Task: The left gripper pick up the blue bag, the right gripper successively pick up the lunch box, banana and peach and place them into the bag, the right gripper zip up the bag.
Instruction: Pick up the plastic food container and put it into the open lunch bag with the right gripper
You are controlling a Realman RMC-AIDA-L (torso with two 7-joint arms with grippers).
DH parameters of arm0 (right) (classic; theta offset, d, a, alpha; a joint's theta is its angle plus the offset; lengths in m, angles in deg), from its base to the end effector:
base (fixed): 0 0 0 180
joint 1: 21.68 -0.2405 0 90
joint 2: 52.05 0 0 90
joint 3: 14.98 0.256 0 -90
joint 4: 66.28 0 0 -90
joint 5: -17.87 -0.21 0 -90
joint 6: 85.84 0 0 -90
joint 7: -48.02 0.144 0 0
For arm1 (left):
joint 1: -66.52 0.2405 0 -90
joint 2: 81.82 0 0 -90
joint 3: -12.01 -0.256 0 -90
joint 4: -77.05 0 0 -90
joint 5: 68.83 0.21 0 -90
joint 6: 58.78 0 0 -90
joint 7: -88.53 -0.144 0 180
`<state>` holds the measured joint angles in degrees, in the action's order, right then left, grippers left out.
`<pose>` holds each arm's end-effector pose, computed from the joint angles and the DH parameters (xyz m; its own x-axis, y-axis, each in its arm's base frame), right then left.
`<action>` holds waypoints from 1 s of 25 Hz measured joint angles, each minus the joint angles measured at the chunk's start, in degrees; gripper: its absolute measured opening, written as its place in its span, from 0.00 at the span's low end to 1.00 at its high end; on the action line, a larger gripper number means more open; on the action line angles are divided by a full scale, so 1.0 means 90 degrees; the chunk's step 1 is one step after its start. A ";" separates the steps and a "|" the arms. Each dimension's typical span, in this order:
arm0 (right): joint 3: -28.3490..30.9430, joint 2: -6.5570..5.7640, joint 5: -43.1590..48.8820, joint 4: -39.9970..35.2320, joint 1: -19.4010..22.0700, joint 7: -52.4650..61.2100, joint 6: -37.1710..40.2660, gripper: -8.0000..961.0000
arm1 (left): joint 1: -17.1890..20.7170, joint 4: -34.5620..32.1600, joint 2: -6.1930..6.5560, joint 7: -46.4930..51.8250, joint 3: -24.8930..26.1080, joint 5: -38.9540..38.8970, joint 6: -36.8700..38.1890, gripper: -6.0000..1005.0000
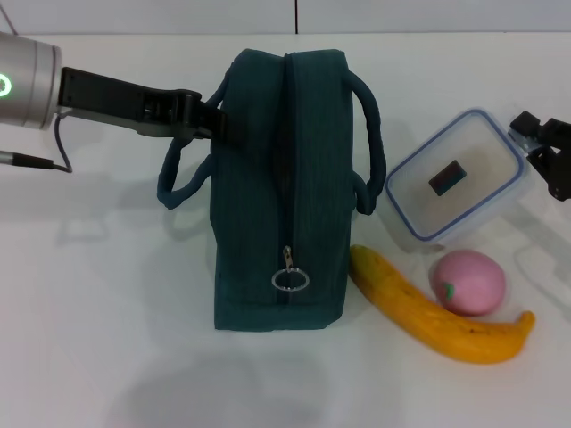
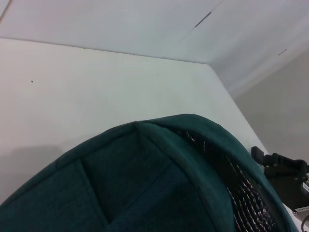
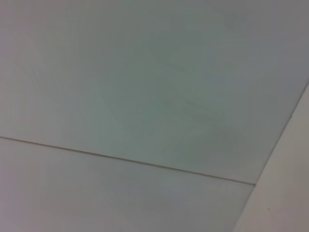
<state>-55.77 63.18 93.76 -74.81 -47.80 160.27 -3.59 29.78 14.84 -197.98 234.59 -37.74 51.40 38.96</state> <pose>0.3074 0.3172 0.0020 -0.3572 -0.6206 -0.6981 -0.8008 -0.1812 0.5709 -0.1820 0.3640 0.0543 0.4546 0.8470 0.2755 0.8658 -0.4929 0.0866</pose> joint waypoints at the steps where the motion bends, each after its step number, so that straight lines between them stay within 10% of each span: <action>1: 0.0001 0.0004 -0.0032 0.0009 0.0014 0.0003 0.0034 0.11 | 0.0000 0.0001 -0.0004 -0.0006 0.0000 0.0000 0.0000 0.06; 25: 0.0002 0.0092 -0.1497 0.0285 -0.0046 0.0795 0.0781 0.11 | -0.0116 0.0090 -0.0061 -0.0161 -0.0032 0.0001 -0.0007 0.06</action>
<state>-55.76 64.01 80.28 -72.24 -48.22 167.43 3.44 28.74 15.65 -198.52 233.14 -38.02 51.41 38.89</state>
